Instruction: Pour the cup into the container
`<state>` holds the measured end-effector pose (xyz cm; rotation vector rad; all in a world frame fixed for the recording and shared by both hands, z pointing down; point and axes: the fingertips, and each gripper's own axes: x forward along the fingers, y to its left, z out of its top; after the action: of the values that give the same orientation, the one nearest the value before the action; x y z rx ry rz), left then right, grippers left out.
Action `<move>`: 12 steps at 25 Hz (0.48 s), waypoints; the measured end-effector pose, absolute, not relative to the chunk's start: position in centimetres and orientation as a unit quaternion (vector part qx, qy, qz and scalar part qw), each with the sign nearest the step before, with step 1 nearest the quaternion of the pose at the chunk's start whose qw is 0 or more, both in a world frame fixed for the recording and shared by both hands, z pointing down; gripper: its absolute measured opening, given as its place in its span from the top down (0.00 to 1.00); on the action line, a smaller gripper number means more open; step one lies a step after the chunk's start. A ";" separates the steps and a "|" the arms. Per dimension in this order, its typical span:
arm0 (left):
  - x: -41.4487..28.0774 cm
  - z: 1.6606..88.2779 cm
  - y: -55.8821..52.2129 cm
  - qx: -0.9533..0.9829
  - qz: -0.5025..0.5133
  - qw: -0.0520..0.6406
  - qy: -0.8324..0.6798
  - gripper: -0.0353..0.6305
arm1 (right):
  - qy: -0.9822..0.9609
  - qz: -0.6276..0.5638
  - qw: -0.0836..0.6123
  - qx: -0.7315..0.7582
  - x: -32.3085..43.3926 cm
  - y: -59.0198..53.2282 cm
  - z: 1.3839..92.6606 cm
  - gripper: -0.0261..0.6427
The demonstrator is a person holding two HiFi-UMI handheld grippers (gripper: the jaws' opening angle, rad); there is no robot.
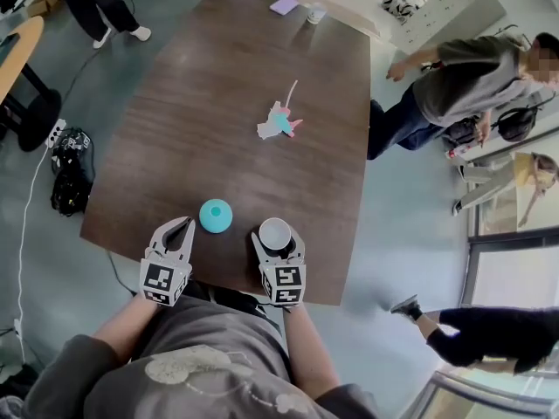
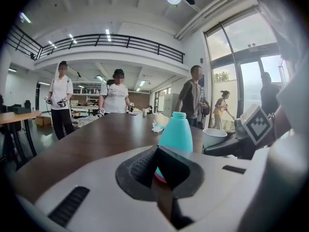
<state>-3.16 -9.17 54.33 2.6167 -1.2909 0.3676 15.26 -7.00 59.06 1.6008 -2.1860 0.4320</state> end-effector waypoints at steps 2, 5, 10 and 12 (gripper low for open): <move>-3.2 54.3 -9.3 0.884 0.124 0.100 -0.440 0.94 | -0.782 0.156 0.191 0.572 15.3 -7.1 59.1 0.51; -3.3 54.6 -9.4 0.879 0.129 0.104 -0.446 0.94 | -0.785 0.156 0.184 0.570 15.4 -7.0 59.2 0.51; -3.2 54.3 -9.3 0.881 0.126 0.100 -0.446 0.94 | -0.789 0.153 0.182 0.567 15.3 -7.3 59.2 0.51; -3.3 54.3 -9.3 0.880 0.126 0.101 -0.448 0.94 | -0.791 0.153 0.181 0.565 15.2 -7.4 59.2 0.51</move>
<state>-3.28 -9.33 54.31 2.5991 -1.3223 0.3728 15.23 -7.44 59.16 1.5944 -2.2332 0.4324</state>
